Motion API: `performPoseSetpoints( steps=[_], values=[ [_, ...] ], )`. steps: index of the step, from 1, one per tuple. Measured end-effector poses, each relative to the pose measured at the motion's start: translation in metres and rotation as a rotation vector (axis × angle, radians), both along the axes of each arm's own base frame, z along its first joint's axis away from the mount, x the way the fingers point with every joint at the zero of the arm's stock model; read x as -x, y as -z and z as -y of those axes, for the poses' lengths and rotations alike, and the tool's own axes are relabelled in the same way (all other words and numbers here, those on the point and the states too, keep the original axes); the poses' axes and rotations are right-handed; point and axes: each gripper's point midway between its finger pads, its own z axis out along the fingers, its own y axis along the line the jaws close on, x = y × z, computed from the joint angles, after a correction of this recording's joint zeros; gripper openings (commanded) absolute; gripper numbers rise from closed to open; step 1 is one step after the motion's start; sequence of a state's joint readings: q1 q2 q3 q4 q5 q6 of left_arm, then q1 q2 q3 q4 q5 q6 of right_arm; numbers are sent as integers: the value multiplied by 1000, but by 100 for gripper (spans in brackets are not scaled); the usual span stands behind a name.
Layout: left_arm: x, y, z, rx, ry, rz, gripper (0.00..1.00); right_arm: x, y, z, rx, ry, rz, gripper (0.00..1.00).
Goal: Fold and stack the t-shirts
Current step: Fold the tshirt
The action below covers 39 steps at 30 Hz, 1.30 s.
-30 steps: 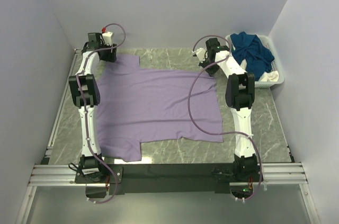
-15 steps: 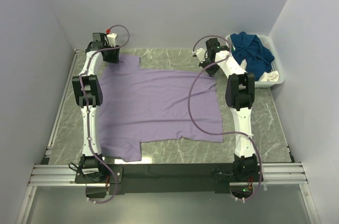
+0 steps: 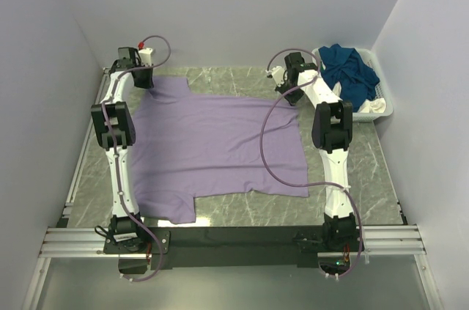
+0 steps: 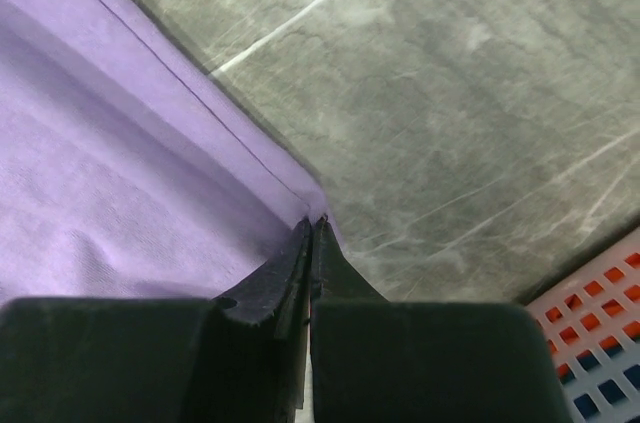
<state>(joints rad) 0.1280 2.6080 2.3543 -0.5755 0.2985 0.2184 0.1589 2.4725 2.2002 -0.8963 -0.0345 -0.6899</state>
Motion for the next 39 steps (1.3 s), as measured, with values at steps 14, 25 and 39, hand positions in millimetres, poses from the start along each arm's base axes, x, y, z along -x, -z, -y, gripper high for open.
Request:
performPoseSetpoints(
  steps=[14,25,39],
  values=[
    [-41,-128,4,7,29,381,1,-45,-51,2,-28,85,242,0],
    [-24,-108,6,5,73,360,1,-50,-58,6,-29,89,272,0],
    [34,-122,-2,-37,119,343,1,-27,-89,-1,-71,31,273,0]
  ],
)
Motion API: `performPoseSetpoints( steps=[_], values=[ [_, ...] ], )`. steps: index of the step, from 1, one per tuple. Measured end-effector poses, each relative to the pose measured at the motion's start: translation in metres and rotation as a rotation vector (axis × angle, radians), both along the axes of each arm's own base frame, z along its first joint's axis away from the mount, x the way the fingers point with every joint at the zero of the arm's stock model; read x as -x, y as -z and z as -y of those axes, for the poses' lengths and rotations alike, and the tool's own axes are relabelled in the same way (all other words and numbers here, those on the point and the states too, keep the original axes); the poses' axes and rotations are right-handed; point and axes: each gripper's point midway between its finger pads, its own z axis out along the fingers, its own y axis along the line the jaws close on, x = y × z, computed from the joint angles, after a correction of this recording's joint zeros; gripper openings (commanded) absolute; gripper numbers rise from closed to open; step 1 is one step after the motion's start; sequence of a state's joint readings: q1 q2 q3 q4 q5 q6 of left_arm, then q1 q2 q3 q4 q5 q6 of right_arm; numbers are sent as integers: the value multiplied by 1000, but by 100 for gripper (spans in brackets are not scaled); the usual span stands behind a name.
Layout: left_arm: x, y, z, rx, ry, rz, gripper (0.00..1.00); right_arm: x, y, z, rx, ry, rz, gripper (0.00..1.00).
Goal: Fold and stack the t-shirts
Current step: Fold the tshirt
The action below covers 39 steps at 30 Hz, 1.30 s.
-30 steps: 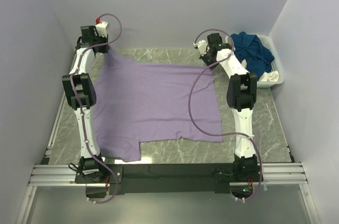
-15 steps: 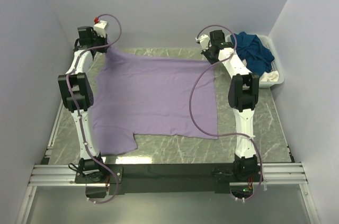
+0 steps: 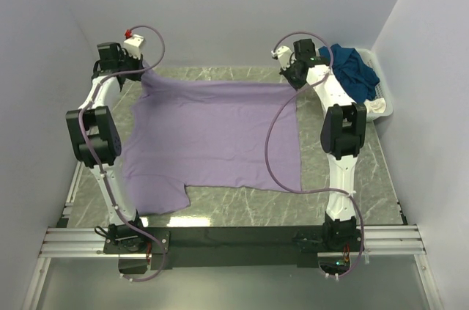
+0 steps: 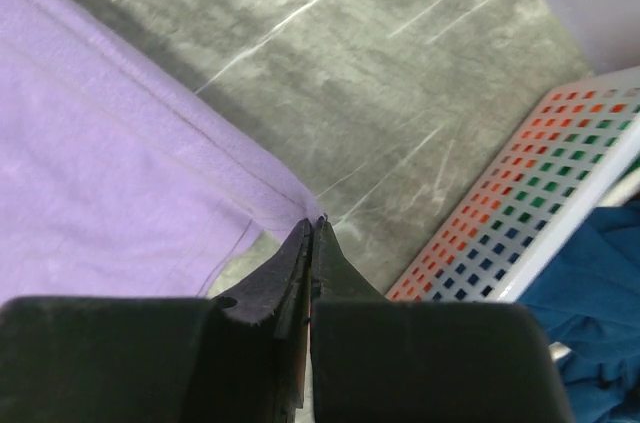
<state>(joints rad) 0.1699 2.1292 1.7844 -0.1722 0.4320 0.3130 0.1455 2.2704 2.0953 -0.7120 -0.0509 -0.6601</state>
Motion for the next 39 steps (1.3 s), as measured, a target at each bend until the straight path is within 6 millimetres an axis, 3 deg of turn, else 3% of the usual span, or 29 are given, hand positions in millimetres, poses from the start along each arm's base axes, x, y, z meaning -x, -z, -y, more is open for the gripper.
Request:
performPoseSetpoints(
  steps=[7,14,21,31,39],
  values=[
    [28,-17,0,-13,17,17,1,21,18,0,1,-27,-75,0],
    [69,-5,1,-28,24,-28,1,36,11,-2,-9,-51,-94,0],
    [97,30,5,-30,28,-107,1,47,3,-6,-34,-81,-105,0],
    [134,79,4,-78,58,-221,1,97,60,-4,-31,-96,-300,0],
    [144,105,0,-121,79,-291,3,103,65,-4,-17,-106,-321,0]
  ],
)
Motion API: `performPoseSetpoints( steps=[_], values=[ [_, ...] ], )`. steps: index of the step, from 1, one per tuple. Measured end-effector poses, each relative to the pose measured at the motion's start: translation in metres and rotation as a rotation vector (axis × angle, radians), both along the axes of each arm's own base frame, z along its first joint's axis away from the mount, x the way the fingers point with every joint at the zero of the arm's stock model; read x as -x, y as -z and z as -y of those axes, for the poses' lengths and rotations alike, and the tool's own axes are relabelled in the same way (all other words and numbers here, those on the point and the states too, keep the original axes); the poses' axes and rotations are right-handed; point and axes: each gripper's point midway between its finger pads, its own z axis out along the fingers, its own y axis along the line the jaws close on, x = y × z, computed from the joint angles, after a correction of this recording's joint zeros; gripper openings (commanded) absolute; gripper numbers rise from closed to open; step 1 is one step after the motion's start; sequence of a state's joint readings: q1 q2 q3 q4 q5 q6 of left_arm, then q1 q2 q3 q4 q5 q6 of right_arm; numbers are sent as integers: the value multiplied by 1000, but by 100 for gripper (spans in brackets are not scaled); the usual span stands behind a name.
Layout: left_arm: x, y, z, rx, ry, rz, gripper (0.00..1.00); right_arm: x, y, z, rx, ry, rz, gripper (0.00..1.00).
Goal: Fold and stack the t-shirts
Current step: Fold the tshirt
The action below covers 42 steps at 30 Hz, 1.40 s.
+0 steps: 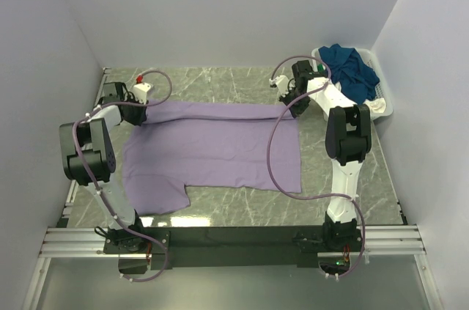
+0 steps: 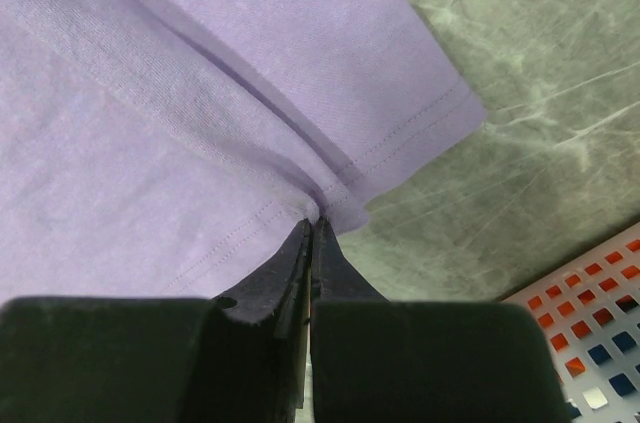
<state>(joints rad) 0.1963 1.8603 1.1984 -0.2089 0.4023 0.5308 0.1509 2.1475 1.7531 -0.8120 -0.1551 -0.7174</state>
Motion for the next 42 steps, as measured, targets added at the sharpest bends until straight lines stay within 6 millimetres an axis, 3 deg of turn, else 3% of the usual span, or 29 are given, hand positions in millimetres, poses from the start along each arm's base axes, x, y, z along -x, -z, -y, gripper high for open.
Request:
performPoseSetpoints(
  steps=[5,12,19,25,27,33,37,40,42],
  values=[
    [10,17,1,4,8,-62,2,0,0,1,9,-5,0,0],
    [10,14,-2,6,4,-64,2,1,1,1,11,-9,-2,0],
    [5,-1,-6,-11,56,-52,26,4,2,-2,21,-38,-13,1],
    [13,-5,-5,-6,159,-105,41,15,6,-2,43,-75,-51,20],
    [11,-9,-7,10,181,-112,43,19,7,-1,52,-89,-66,27],
    [-12,-35,-16,30,191,-67,47,28,0,0,55,-99,-106,28],
    [-30,-40,-19,39,183,-42,51,11,-23,-7,20,-77,-65,27],
    [-29,-30,-18,55,175,-70,56,-8,-37,-13,-15,-52,-20,26],
    [-27,-22,-17,69,168,-95,58,-14,-36,-16,-31,-36,-21,25]
  ],
)
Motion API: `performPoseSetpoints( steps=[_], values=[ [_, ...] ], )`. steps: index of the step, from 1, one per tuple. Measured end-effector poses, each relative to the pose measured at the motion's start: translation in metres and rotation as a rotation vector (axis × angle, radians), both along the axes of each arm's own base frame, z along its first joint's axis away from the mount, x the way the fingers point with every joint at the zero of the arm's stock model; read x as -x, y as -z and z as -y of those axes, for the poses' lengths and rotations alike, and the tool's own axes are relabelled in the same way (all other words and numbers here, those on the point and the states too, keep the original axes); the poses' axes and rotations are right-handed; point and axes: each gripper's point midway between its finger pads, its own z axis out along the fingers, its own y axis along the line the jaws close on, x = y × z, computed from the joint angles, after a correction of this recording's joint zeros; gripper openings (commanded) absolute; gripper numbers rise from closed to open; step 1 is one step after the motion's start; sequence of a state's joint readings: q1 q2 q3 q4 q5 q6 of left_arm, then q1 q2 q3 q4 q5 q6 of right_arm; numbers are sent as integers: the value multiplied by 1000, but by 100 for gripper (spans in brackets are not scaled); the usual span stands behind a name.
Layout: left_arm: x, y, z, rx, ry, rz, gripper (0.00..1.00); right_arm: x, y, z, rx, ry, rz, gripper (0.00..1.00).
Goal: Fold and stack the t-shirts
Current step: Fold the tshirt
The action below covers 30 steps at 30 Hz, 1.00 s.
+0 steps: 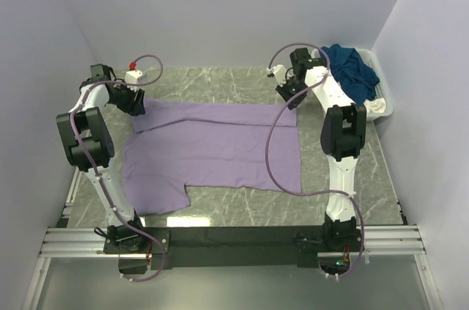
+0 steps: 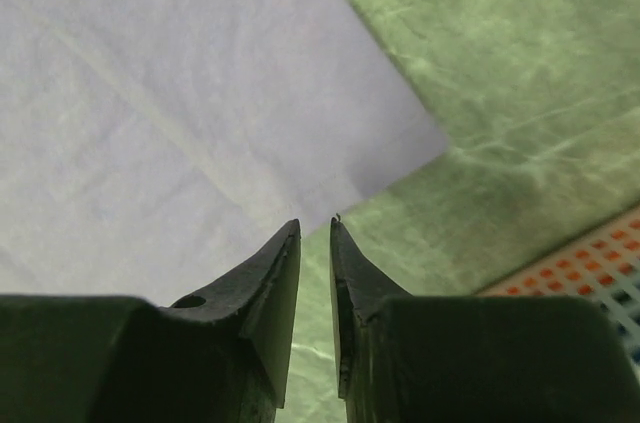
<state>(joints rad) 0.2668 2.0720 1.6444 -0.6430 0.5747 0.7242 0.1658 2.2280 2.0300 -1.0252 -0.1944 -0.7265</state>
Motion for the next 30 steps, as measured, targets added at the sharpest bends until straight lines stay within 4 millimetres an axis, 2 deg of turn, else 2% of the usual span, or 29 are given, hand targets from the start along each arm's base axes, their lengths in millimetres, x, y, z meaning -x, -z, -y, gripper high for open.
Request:
performPoseSetpoints(
  steps=[9,16,25,30],
  values=[
    [7,13,2,-2,-12,-44,61,17,46,-3,9,42,-139,23],
    [4,23,-9,-60,-59,-63,58,22,50,0,27,49,-158,22],
    [5,28,-24,-98,-116,-78,61,22,50,0,30,52,-159,21],
    [7,36,-27,-91,-134,-108,57,27,56,1,35,51,-178,20]
  ],
)
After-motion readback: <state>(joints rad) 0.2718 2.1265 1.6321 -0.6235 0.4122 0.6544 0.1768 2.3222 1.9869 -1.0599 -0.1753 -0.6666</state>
